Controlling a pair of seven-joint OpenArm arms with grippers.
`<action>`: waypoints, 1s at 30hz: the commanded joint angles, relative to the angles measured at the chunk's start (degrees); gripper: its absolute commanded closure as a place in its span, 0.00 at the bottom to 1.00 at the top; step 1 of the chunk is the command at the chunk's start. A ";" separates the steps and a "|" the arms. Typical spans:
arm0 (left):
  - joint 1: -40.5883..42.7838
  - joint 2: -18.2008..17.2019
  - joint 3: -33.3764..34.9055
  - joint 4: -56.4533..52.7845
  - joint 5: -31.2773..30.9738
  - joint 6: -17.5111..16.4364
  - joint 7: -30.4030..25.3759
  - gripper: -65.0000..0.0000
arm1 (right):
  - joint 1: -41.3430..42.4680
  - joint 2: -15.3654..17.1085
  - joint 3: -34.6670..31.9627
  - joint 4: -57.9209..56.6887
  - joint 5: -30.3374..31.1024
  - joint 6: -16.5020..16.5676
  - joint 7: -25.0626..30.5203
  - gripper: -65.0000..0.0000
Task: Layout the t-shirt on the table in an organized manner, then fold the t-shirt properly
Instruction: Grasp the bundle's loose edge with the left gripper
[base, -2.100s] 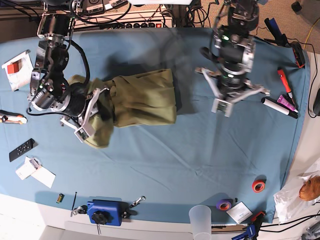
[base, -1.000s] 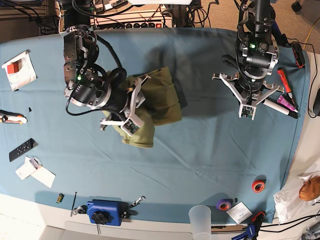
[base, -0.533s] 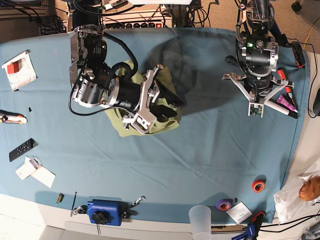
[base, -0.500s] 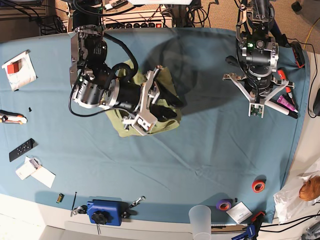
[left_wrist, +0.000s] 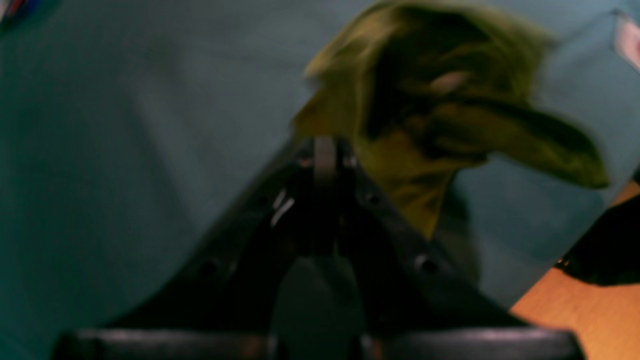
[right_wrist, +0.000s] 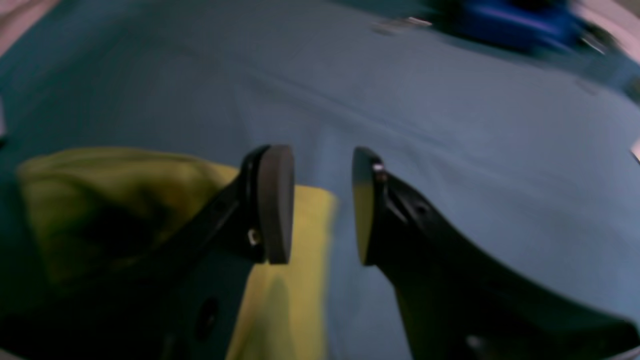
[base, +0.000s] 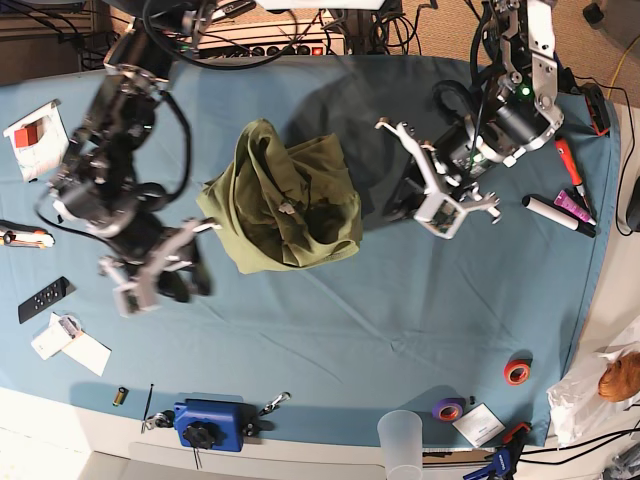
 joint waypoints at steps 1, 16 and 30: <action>-1.20 0.00 0.83 0.57 -0.37 0.17 -1.38 1.00 | 0.33 1.14 1.11 0.79 1.18 0.13 1.07 0.69; -13.03 2.25 21.38 -8.92 3.02 0.13 -2.91 1.00 | -9.16 5.55 3.06 0.76 1.86 0.17 -0.33 0.70; -18.84 8.83 31.45 -19.76 8.70 0.15 -4.59 1.00 | -10.29 5.55 3.06 0.76 3.52 0.20 -2.05 0.70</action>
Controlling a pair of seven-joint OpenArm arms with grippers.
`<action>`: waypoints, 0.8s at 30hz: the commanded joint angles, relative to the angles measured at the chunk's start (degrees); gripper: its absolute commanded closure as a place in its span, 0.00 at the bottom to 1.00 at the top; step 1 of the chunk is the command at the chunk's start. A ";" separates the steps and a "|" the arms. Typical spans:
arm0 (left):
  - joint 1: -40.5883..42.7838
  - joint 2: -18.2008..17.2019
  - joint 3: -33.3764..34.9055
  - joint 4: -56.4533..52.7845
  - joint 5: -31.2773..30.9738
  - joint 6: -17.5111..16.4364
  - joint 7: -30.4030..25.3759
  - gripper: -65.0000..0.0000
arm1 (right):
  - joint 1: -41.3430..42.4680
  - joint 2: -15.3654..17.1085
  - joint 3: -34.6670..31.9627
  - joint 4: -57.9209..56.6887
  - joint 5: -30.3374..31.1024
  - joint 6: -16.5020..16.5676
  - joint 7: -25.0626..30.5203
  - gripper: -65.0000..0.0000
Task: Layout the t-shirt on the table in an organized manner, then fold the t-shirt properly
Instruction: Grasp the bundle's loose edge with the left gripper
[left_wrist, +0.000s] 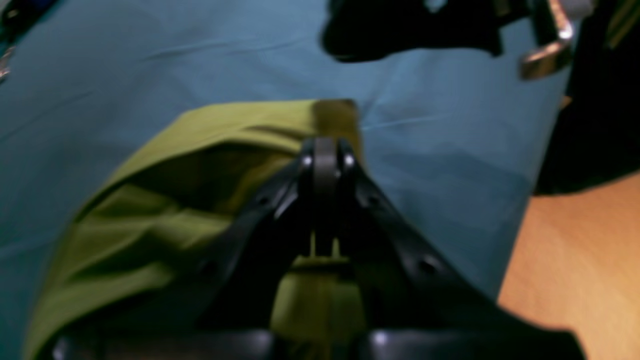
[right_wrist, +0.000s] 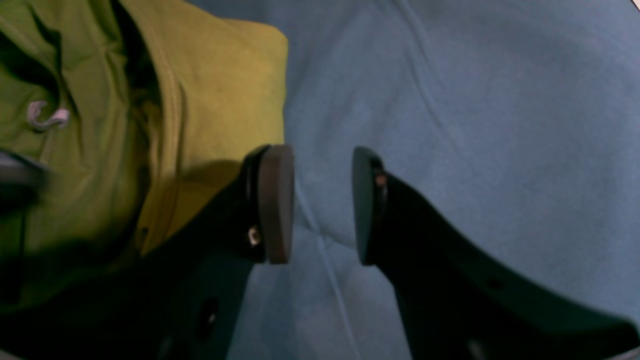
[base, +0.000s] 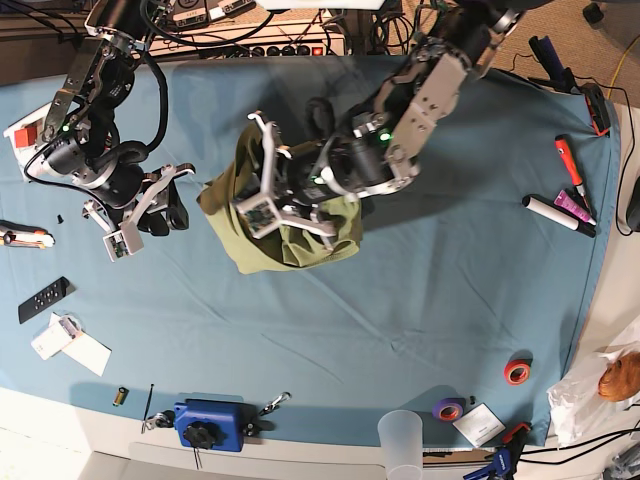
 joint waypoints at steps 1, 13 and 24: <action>-1.01 0.90 0.07 -0.68 0.07 -0.02 -1.07 1.00 | 0.68 0.76 0.11 0.76 0.68 0.17 1.25 0.70; -1.51 0.55 0.26 -6.19 20.28 6.97 3.34 1.00 | 0.70 0.76 0.11 0.76 0.50 0.17 1.44 0.70; -1.46 0.57 0.28 -3.10 25.59 9.53 15.82 1.00 | 0.70 0.79 0.13 0.76 0.50 0.20 1.73 0.70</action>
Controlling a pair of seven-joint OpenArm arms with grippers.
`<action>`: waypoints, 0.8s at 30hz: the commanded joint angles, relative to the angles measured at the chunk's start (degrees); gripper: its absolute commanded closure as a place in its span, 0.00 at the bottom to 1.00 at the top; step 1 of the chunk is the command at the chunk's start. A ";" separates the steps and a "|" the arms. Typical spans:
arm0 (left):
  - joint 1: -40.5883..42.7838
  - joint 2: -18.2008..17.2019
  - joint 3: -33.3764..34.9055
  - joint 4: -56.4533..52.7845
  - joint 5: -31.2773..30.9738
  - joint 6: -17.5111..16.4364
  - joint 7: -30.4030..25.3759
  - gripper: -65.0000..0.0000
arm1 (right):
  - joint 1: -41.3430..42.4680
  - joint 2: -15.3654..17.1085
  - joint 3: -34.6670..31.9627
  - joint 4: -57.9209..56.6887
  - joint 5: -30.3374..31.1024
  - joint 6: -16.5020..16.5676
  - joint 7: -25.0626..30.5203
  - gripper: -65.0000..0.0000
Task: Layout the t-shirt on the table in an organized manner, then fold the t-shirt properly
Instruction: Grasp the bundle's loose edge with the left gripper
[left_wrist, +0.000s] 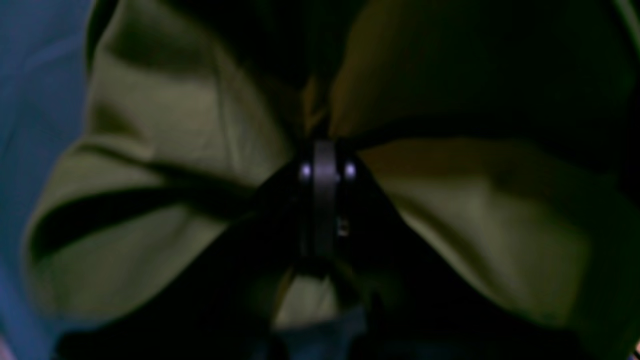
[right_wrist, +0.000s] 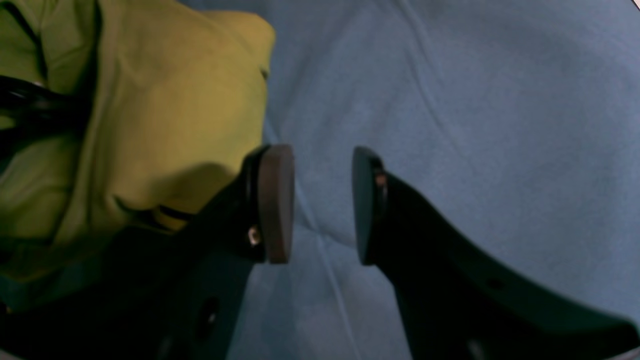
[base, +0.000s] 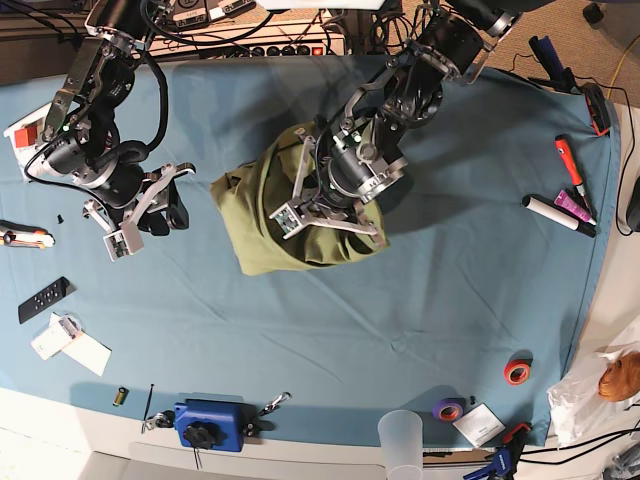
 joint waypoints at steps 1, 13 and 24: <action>-1.09 0.46 -0.11 2.51 0.52 1.49 -0.50 1.00 | 0.79 0.79 0.11 0.76 0.61 0.20 1.68 0.70; 5.62 0.37 -0.11 5.40 1.92 0.22 0.57 1.00 | 0.83 0.76 0.09 0.76 11.50 3.99 3.58 0.70; 5.40 -3.02 -0.11 7.52 5.51 7.56 -0.26 1.00 | 1.09 0.74 -10.40 0.09 2.78 3.99 11.54 0.70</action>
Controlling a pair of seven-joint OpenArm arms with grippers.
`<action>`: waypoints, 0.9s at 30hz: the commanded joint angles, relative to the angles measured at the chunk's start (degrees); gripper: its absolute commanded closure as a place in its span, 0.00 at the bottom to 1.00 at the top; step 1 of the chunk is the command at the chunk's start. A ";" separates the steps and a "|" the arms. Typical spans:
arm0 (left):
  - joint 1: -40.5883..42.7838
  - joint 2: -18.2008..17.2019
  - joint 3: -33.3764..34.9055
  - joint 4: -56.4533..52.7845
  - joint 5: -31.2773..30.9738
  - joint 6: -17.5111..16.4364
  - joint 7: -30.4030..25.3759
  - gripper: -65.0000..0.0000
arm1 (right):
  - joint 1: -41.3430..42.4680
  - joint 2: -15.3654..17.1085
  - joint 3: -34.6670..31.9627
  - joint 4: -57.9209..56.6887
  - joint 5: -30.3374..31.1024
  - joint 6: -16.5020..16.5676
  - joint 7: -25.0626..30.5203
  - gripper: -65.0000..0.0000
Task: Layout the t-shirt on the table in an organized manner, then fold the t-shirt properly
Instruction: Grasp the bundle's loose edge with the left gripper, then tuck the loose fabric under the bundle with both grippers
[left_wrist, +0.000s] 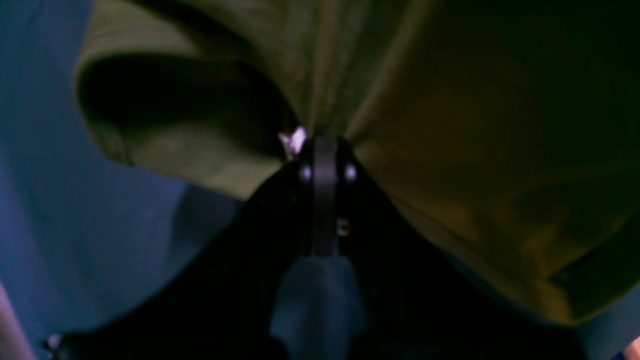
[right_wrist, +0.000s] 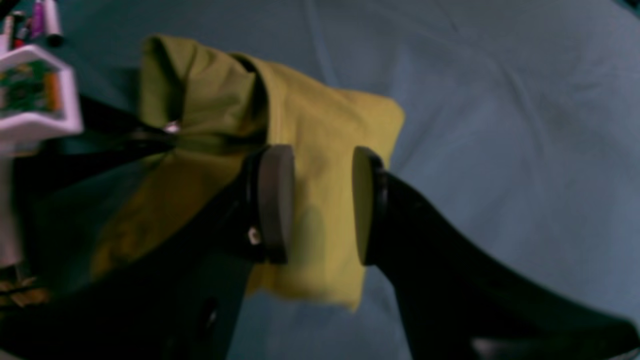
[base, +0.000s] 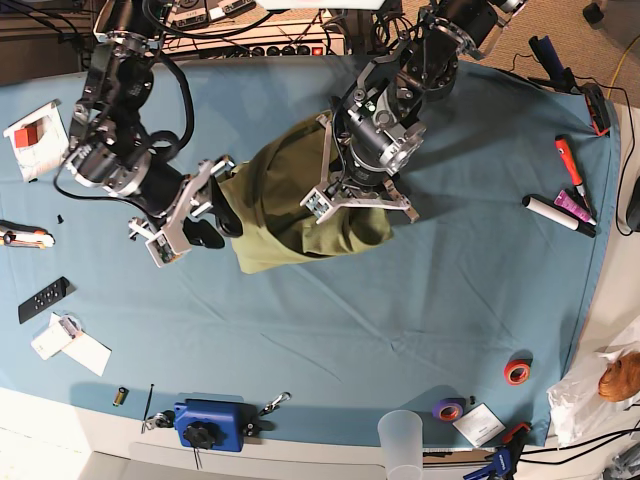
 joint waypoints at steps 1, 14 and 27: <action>-1.03 0.50 -0.07 2.86 0.87 1.81 -2.27 1.00 | 1.20 0.61 -0.57 -0.07 -0.66 0.06 2.69 0.70; -1.20 0.50 -0.42 3.13 -7.80 1.51 -18.27 1.00 | 10.10 -0.68 -4.85 -22.25 -1.27 0.06 3.06 0.70; -4.02 0.59 -8.79 -5.60 -10.56 1.46 -19.32 1.00 | 10.05 -1.57 -5.07 -22.25 -0.79 0.06 -0.39 0.70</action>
